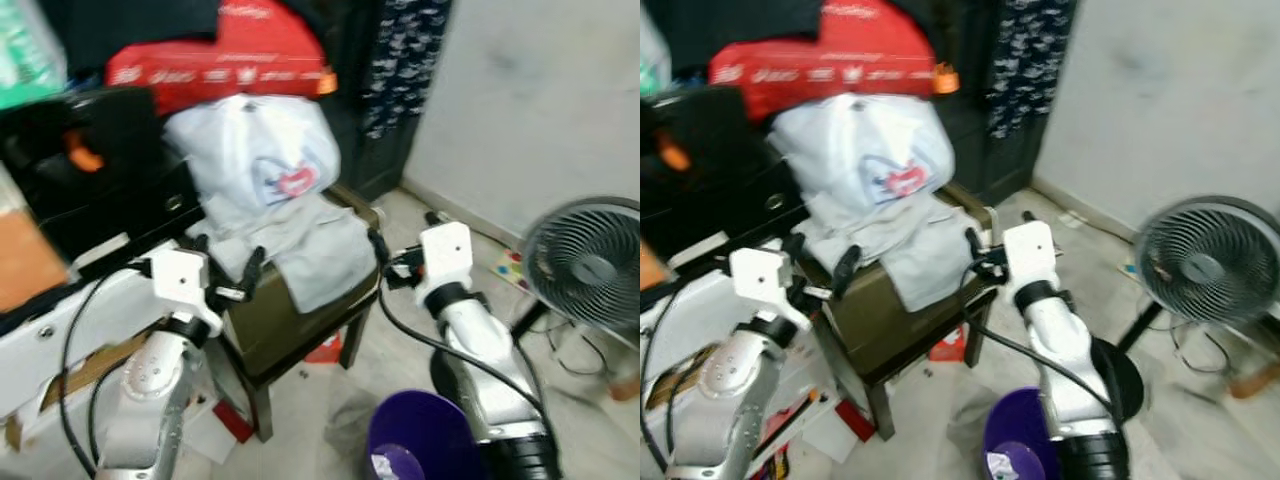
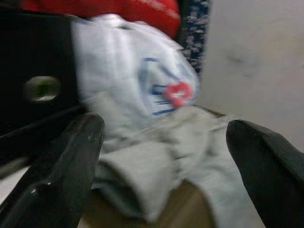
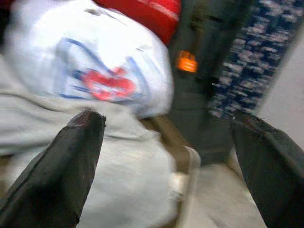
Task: Clean up the room
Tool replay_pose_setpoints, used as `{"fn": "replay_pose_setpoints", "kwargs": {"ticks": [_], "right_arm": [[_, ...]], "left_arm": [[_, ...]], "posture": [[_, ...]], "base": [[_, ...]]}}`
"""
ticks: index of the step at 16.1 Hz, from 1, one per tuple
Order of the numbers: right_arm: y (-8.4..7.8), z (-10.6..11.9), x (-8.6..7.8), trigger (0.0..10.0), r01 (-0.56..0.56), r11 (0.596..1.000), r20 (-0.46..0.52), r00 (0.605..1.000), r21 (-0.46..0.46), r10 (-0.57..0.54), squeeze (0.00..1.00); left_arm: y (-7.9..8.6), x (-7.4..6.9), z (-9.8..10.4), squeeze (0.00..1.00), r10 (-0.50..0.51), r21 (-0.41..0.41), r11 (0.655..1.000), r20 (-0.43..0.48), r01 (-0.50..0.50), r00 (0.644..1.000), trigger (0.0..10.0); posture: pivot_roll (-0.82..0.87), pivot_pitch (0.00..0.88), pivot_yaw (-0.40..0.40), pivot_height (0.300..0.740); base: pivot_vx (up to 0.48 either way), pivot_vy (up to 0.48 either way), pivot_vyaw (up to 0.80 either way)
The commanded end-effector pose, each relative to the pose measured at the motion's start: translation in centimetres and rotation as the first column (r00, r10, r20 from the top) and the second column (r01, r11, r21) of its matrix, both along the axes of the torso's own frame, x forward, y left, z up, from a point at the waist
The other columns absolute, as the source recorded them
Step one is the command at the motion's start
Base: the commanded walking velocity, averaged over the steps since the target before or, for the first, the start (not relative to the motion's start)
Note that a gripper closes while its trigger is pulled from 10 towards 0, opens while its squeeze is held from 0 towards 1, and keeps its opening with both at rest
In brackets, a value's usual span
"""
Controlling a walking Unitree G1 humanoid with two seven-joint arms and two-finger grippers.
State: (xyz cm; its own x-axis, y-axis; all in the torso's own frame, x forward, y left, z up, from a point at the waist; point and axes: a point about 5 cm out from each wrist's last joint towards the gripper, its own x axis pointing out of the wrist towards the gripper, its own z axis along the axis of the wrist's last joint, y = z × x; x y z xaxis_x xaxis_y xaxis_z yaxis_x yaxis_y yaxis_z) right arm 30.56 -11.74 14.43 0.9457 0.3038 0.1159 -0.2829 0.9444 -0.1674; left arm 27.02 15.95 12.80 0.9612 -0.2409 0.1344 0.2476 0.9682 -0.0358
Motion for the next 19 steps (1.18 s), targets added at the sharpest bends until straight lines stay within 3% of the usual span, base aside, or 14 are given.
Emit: {"fn": "replay_pose_setpoints", "kwargs": {"ticks": [1,19], "right_arm": [[-0.51,0.31,0.14,10.0,0.019,1.000,0.012,1.000,-0.006,-0.019,0.00],[-0.26,0.19,0.27,10.0,0.020,1.000,0.015,1.000,-0.002,-0.020,0.00]], "left_arm": [[-0.22,0.08,0.17,0.00,0.002,0.003,1.000,0.009,-0.002,1.000,10.0],[-0.11,0.53,0.25,0.00,0.023,0.045,0.999,0.020,-0.024,1.000,10.0]], "posture": [[-0.03,0.000,-0.059,0.740],[-0.03,0.000,-0.051,0.740]], "base": [[0.000,0.000,0.80],[0.000,0.000,0.80]]}}
